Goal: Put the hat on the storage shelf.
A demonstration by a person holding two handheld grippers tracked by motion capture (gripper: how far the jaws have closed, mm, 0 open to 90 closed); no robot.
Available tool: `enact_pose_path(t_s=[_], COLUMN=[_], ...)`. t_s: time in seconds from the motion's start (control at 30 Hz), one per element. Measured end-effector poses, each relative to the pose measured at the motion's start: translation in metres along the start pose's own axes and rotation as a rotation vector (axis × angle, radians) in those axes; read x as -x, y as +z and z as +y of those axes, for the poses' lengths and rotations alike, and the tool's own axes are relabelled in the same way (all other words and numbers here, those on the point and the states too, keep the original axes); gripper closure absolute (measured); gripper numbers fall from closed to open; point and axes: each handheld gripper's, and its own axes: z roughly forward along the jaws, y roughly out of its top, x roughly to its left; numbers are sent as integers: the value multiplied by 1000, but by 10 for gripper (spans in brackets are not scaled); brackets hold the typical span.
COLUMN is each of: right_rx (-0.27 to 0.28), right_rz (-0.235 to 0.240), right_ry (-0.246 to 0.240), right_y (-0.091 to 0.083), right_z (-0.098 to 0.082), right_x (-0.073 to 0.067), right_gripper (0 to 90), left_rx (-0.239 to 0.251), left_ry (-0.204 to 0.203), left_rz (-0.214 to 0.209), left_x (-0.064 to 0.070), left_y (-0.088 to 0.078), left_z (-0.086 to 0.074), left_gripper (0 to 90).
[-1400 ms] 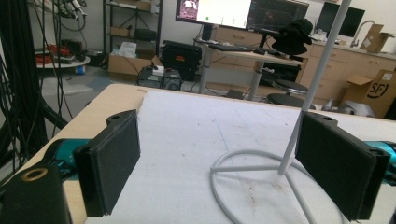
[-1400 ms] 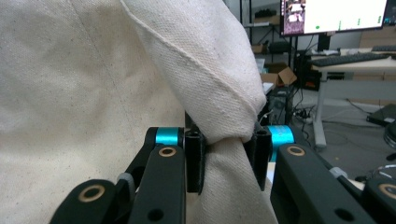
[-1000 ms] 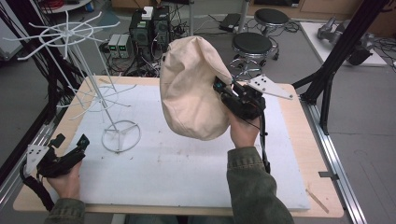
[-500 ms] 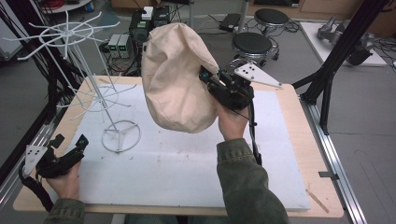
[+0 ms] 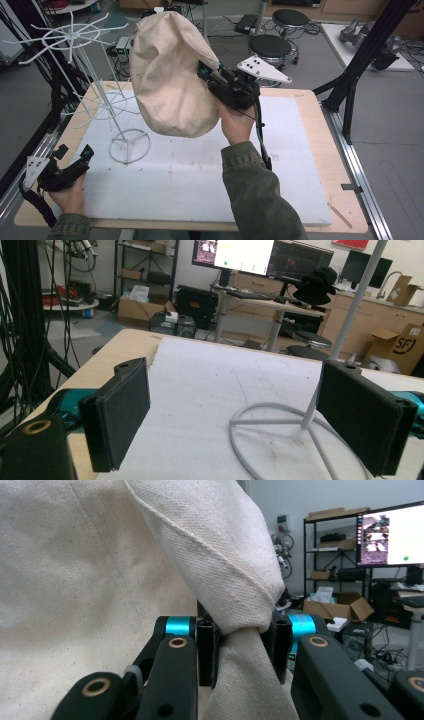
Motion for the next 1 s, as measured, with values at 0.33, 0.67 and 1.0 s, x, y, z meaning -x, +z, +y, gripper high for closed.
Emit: enact_pose_path(t_s=[0.33,0.67,1.0], right_rx=[34,44,62], right_rz=[47,75,108], right_ry=[12,2,23], right_y=[4,20,37], right_z=[10,17,13], right_x=[-10,-21,-25], right_gripper=[737,732,730], left_rx=[0,0,-1], left_ry=[0,-5,-5], left_rz=[4,7,3], left_x=[0,-1,-1], left_y=[0,0,0], left_z=[0,0,0], left_gripper=[144,144,144])
